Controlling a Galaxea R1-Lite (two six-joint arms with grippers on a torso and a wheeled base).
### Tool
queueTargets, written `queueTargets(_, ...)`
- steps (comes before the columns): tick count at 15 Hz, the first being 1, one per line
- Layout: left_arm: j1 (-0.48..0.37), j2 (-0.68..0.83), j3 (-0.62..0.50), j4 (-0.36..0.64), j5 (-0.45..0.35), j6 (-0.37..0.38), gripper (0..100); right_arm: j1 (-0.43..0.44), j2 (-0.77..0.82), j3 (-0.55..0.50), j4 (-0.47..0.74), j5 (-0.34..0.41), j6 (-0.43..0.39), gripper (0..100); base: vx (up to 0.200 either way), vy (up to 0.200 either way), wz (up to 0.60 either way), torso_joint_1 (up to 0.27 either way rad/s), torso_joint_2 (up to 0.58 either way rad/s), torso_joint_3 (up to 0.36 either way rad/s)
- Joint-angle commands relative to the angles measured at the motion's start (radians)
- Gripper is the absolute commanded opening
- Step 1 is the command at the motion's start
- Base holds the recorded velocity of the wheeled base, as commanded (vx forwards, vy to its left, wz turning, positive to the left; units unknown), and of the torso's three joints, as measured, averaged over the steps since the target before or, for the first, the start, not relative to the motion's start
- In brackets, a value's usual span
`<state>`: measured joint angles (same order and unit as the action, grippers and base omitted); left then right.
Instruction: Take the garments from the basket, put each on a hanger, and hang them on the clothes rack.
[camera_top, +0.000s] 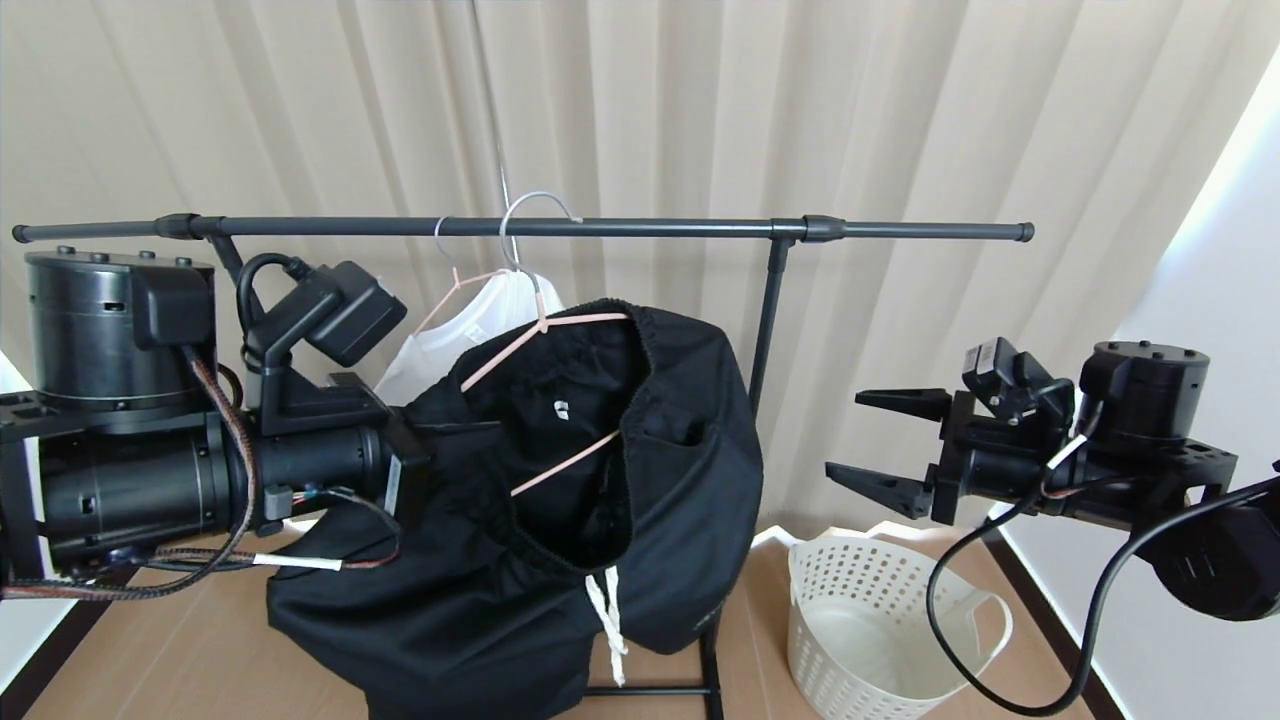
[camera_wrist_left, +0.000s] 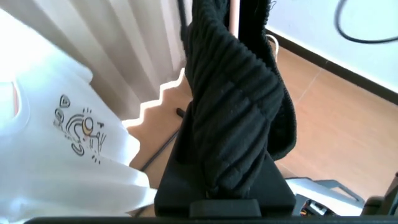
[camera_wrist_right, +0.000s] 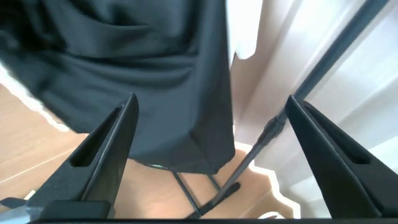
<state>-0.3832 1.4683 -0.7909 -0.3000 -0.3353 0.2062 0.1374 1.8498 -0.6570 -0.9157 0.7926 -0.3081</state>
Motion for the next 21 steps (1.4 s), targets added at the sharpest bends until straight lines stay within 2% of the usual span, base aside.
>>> queueTargets(1,0.003,0.067,-0.047,-0.001,0.024,-0.048,0,0.037,-0.075,0.007,0.003,-0.006,0.044,100,0.0,0.0,0.0,0.0,0.0,0.0)
queueTargets(2,0.004,0.102,-0.084,-0.001,0.042,-0.09,0,0.048,-0.089,0.01,-0.003,-0.007,0.078,100,0.0,0.0,0.0,0.0,0.0,0.0)
queueTargets(4,0.003,0.179,-0.165,0.005,0.082,-0.159,0,0.051,-0.093,0.005,-0.003,-0.032,0.087,100,0.0,0.0,0.0,0.0,0.0,0.0)
queueTargets(6,0.004,0.26,-0.235,0.009,0.091,-0.183,0,0.051,-0.083,-0.006,-0.003,-0.052,0.089,100,0.0,0.0,0.0,0.0,0.0,0.0)
queueTargets(8,0.007,0.345,-0.306,0.007,0.133,-0.222,0,0.051,-0.081,-0.012,0.001,-0.067,0.089,100,0.0,0.0,0.0,0.0,0.0,0.0)
queueTargets(10,0.024,0.395,-0.35,0.004,0.156,-0.225,0,0.051,-0.08,-0.012,-0.002,-0.072,0.089,100,0.0,0.0,0.0,0.0,0.0,0.0)
queueTargets(12,0.049,0.472,-0.447,0.002,0.156,-0.234,0,0.05,-0.066,-0.019,-0.005,-0.073,0.089,100,0.0,0.0,0.0,0.0,0.0,0.0)
queueTargets(18,0.064,0.557,-0.558,0.001,0.153,-0.251,0,0.05,-0.06,-0.024,-0.003,-0.073,0.087,100,0.0,0.0,0.0,0.0,0.0,0.0)
queueTargets(21,0.07,0.621,-0.648,0.001,0.151,-0.263,0,0.048,-0.058,-0.024,-0.003,-0.073,0.089,100,0.0,0.0,0.0,0.0,0.0,0.0)
